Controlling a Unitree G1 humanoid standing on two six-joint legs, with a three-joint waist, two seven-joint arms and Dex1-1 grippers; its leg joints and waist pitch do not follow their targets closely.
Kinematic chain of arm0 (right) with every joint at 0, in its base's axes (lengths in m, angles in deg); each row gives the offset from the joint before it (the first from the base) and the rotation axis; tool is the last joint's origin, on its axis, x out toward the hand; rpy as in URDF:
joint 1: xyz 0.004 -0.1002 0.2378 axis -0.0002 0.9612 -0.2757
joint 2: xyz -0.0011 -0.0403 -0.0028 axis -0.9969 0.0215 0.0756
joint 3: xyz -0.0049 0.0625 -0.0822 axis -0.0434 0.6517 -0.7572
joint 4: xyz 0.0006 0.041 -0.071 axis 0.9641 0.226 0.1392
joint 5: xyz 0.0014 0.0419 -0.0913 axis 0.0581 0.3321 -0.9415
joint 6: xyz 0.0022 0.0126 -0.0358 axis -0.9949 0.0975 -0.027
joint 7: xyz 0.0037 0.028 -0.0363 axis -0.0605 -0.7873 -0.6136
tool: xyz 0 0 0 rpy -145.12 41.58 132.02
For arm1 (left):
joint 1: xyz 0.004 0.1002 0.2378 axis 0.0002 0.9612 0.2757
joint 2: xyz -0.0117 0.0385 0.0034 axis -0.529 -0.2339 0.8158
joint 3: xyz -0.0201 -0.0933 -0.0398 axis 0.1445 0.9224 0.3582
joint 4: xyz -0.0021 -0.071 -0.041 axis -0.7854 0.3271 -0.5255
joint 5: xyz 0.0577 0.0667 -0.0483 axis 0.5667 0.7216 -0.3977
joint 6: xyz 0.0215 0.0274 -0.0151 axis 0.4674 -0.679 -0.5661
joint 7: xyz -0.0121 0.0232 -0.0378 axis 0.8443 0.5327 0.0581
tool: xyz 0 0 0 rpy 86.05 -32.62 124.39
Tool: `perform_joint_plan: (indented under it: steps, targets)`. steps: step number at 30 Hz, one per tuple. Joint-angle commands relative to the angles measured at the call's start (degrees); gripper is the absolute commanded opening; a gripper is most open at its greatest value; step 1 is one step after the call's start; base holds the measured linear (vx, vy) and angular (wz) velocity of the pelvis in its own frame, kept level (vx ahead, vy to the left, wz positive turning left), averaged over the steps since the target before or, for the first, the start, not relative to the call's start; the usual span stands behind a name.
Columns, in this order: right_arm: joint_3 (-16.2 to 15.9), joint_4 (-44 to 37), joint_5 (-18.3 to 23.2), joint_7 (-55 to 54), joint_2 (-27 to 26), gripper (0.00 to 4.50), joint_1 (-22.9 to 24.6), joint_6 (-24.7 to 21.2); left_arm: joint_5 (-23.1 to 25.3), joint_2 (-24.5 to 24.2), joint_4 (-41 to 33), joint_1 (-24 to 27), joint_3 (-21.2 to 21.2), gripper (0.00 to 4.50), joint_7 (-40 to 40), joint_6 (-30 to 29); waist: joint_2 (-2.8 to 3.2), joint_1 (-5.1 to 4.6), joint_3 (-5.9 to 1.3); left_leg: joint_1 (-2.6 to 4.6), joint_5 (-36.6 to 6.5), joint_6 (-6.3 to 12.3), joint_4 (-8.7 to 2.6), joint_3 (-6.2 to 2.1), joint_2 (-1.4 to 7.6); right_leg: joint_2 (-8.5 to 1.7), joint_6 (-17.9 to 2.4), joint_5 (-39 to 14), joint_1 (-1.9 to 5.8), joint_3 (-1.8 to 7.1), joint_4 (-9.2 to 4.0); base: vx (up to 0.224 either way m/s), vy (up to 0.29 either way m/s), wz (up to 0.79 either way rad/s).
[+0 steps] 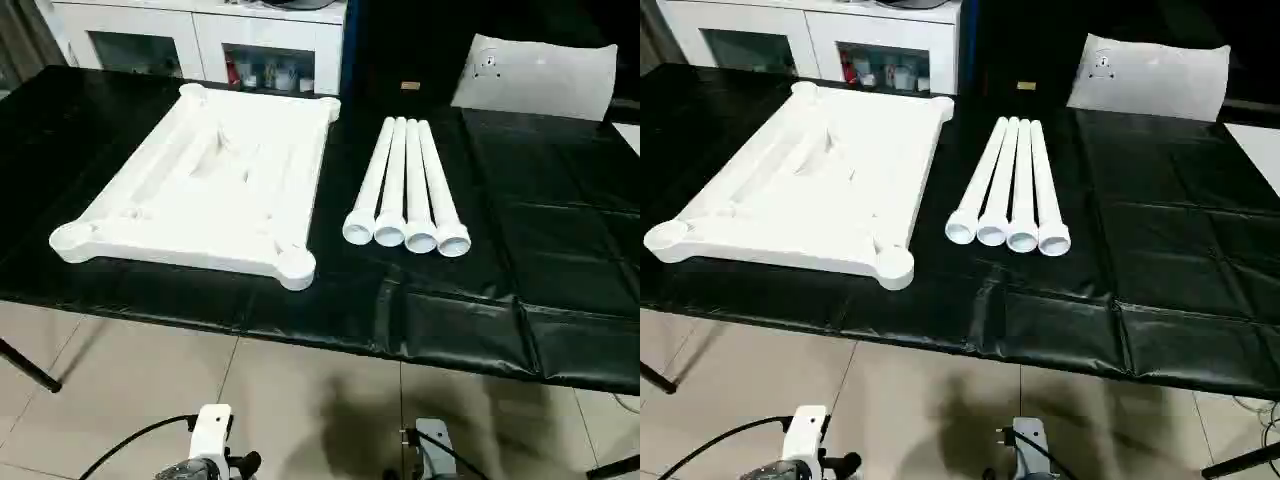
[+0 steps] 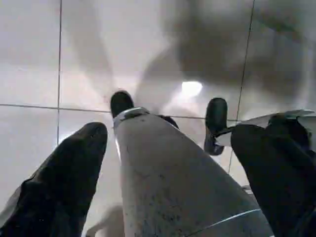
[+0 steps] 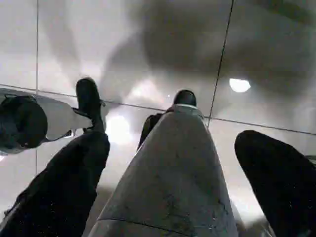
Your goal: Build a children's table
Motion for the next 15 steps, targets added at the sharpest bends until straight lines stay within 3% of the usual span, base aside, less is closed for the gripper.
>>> perform_joint_plan:
  steps: [1, 15]
  targets:
    - [0.0, 2.0, -0.6, -0.1, 0.1, 4.50, 1.9, -1.9, -0.2, 0.0, 0.7, 0.0, -0.1, 4.42, 0.1, -0.3, 0.42, -0.22, -1.25, 0.15, -8.3, 4.95, -4.63, -1.86, 5.67, -5.84, -16.2, 5.0, 1.02, 3.05, -4.02, 0.000, 0.000, 0.00]
    - [0.0, 2.0, -0.6, -0.1, 0.1, 4.50, 1.9, -1.9, -0.2, 0.0, 0.7, 0.0, -0.1, 4.42, 0.1, -0.3, 0.41, -0.22, -1.25, 0.15, -8.4, 4.88, -4.62, -1.86, 5.66, -5.87, -16.2, 4.8, 1.03, 3.07, -4.05, 0.000, 0.000, 0.00]
